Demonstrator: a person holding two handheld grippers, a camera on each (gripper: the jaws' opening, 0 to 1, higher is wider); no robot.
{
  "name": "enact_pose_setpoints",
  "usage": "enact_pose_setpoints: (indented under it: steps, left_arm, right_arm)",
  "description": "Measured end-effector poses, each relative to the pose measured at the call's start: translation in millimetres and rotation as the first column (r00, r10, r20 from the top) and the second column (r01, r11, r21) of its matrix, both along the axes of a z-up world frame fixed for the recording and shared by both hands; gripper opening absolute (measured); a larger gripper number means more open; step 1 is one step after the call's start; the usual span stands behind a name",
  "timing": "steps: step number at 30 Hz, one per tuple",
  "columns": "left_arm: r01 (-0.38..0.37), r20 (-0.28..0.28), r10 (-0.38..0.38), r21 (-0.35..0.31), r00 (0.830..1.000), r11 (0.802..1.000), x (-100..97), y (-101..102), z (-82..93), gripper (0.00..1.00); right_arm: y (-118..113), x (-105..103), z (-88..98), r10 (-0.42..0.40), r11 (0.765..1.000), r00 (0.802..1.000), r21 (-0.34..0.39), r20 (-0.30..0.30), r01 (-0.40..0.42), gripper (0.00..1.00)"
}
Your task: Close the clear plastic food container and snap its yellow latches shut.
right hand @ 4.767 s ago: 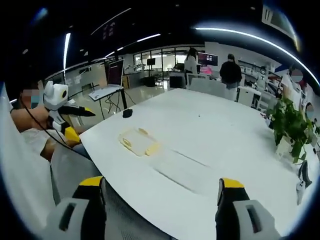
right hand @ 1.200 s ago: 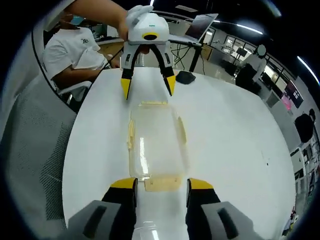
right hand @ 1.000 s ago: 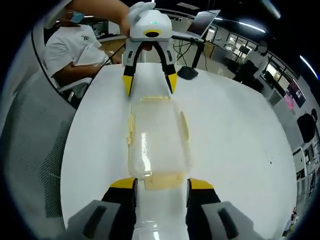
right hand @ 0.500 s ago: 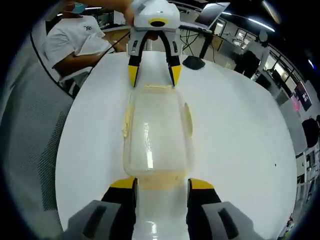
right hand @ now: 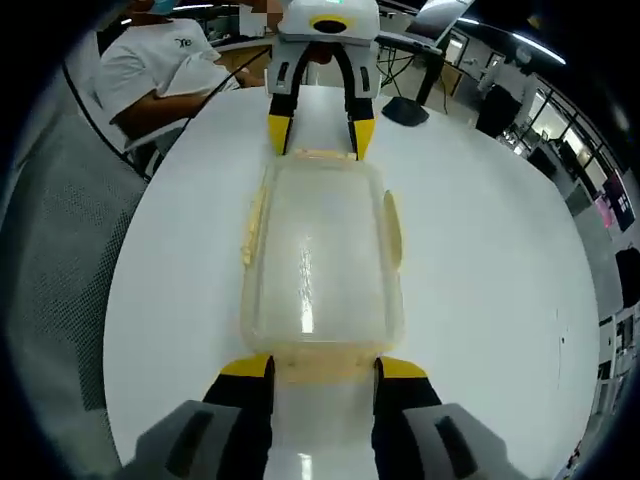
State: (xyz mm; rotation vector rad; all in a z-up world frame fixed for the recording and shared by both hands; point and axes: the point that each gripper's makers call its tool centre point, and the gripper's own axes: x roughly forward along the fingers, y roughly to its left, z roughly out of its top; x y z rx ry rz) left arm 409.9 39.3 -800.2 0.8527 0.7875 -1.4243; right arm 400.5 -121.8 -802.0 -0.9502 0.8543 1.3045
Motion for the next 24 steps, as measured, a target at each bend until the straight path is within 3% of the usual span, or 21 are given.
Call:
enact_pose_setpoints:
  steps: [12, 20, 24]
  left_arm:
    - [0.008, -0.014, -0.009, -0.02, 1.0, 1.0, -1.5, 0, 0.1, 0.4]
    - [-0.002, 0.006, 0.002, -0.004, 1.0, 1.0, -1.9, 2, 1.4, 0.37]
    - [-0.018, 0.001, 0.018, 0.023, 1.0, 1.0, -6.3, 7, 6.9, 0.37]
  right_arm:
    - [0, -2, -2.3, 0.022, 1.0, 0.999, -0.002, -0.043, -0.022, 0.36]
    - [2, -4, -0.1, 0.025, 1.0, 1.0, -0.007, -0.018, -0.025, 0.36]
    - [7, -5, 13.1, 0.045, 0.999, 0.999, 0.021, -0.002, -0.044, 0.36]
